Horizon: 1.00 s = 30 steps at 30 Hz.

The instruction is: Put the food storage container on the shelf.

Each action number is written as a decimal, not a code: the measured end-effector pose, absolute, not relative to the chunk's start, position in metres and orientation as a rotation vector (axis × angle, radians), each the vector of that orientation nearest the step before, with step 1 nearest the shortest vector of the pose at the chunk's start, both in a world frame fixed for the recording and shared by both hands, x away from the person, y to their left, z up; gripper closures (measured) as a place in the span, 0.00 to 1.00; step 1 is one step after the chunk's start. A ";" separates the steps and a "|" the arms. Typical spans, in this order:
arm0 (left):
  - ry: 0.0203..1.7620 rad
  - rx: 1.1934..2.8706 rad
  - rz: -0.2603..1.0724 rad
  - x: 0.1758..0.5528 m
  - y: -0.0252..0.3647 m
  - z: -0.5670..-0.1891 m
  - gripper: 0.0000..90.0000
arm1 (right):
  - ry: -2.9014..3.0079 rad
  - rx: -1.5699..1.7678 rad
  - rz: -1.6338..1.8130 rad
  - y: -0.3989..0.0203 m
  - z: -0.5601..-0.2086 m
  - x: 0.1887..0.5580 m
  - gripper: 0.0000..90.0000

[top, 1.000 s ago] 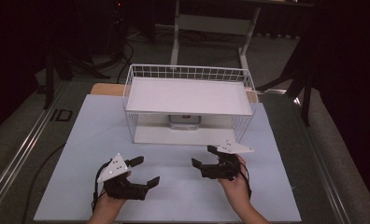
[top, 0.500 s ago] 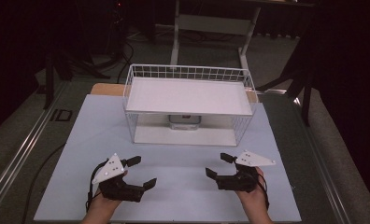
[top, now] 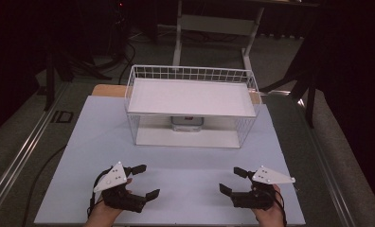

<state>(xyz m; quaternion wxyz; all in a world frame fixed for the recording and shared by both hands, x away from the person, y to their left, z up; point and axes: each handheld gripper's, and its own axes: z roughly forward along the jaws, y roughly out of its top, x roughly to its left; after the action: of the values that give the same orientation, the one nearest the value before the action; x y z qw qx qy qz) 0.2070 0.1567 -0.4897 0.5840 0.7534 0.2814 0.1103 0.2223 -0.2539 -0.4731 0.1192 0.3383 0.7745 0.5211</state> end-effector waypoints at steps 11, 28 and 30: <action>0.622 1.770 0.256 0.207 0.154 -0.497 0.10 | 2.277 0.933 1.548 -0.265 -0.484 0.219 0.18; 0.607 1.786 0.263 0.206 0.158 -0.512 0.09 | 2.329 0.838 1.431 -0.260 -0.512 0.241 0.22; 0.605 1.793 0.258 0.206 0.158 -0.513 0.09 | 2.327 0.849 1.443 -0.261 -0.514 0.244 0.22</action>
<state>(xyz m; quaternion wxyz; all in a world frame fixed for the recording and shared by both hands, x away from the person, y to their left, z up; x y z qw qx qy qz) 0.2059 0.1585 -0.5133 0.5778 0.7662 0.2585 0.1105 0.2437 -0.2605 -0.5136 0.1371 0.2934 0.8041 0.4985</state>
